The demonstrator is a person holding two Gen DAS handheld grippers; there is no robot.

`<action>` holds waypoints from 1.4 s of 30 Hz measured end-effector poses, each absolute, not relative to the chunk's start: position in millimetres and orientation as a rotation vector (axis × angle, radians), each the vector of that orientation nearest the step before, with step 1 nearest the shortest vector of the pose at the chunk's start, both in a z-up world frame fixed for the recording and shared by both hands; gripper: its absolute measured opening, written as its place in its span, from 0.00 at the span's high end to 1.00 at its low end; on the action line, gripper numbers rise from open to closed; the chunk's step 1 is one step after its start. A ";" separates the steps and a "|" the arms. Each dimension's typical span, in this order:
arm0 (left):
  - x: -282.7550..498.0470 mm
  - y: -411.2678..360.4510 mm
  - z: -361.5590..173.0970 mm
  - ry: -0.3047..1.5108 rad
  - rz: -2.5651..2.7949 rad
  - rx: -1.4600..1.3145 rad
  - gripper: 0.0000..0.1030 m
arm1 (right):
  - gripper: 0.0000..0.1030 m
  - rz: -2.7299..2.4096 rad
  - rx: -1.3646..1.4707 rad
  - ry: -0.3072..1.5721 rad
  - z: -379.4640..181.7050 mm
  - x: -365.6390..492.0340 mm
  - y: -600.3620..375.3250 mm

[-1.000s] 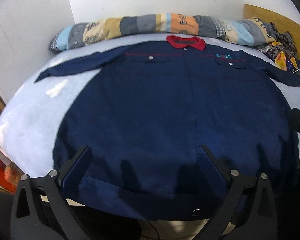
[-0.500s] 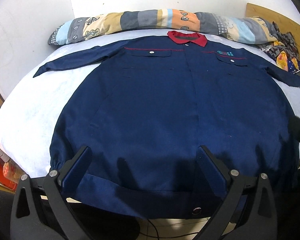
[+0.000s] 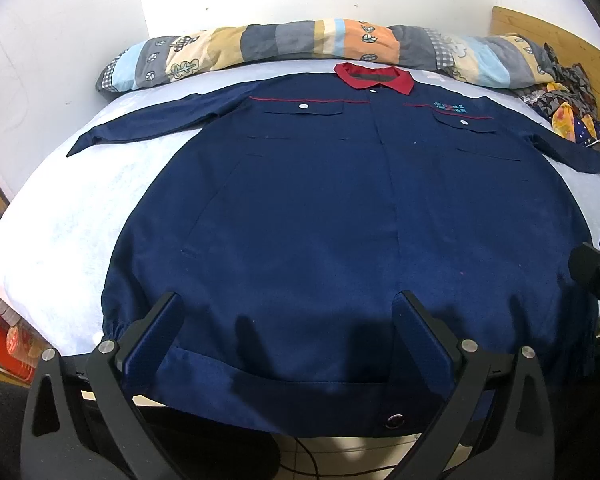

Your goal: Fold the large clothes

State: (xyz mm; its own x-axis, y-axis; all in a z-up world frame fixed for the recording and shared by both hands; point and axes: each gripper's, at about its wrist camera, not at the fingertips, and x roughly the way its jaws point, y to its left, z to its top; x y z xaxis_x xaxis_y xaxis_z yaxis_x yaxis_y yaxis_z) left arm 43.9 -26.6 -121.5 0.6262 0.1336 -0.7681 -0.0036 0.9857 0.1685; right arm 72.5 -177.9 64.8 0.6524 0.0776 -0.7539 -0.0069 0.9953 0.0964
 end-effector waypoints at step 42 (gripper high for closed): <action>150.2 -40.2 -58.4 0.657 -0.033 0.291 0.00 | 0.08 -0.106 0.471 0.764 113.4 112.9 -350.5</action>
State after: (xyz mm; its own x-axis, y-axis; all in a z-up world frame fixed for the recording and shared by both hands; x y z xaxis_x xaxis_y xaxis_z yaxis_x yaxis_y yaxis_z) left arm 150.2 -40.2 -58.4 0.7927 0.0610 -0.6066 0.1223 0.9588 0.2563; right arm 112.9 -350.5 113.4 0.7220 0.0764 -0.6877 0.2600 0.8911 0.3720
